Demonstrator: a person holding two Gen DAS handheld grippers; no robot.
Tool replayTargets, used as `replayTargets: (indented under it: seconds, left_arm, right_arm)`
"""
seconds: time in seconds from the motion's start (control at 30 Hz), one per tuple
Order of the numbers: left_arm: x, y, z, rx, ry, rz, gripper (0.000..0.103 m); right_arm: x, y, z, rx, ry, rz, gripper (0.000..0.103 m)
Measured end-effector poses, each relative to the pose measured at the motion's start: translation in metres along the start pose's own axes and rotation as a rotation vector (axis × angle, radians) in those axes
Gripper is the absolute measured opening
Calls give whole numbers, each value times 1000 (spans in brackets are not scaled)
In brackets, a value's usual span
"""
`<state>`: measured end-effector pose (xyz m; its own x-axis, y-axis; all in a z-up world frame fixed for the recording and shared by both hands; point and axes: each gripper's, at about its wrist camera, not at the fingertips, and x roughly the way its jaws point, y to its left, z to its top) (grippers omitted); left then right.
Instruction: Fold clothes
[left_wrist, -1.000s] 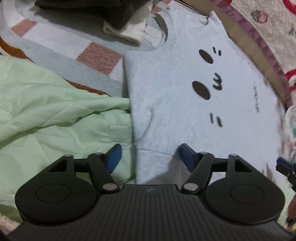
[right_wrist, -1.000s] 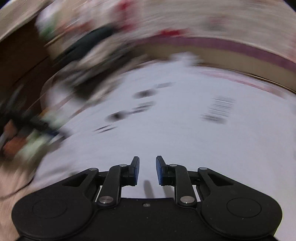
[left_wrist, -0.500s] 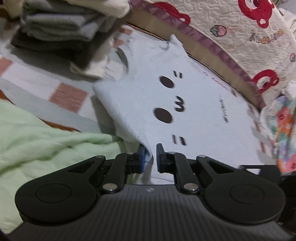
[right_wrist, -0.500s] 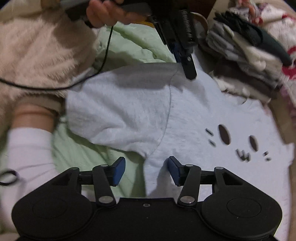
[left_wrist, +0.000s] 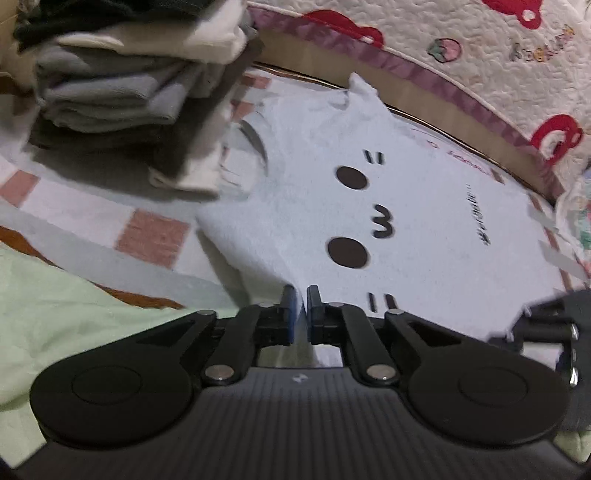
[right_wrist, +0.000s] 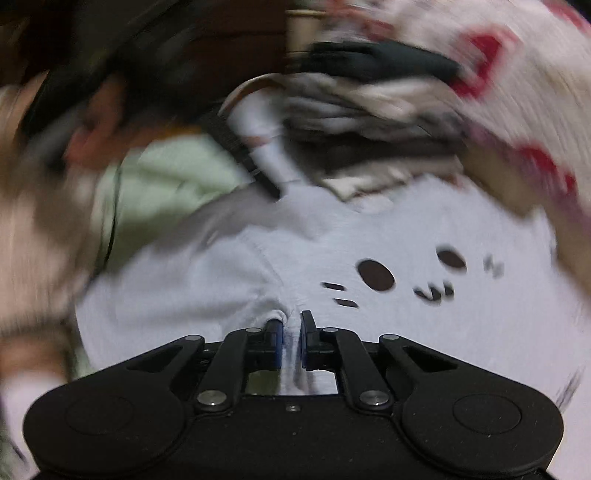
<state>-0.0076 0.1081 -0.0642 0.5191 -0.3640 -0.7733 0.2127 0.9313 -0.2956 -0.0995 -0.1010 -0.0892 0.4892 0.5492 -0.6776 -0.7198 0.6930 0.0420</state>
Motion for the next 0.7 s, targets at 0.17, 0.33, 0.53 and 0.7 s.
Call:
replayTargets:
  seconds: [0.17,0.33,0.53,0.7]
  left_arm:
    - [-8,15,-13,-33,17,-87,25]
    - [-9,9,-15,-11,30,-138,50]
    - [12,17,-26,-115,165,-191,54]
    - [12,19,-30,-142,179,-165,62]
  right_arm:
    - [6,-41,-5,321,-9,-17,9]
    - [17,-51,-13,427,-2,-70,11]
    - [16,-62,-21,496,1,-135,13]
    - [18,-64,-22,453,30,-202,13]
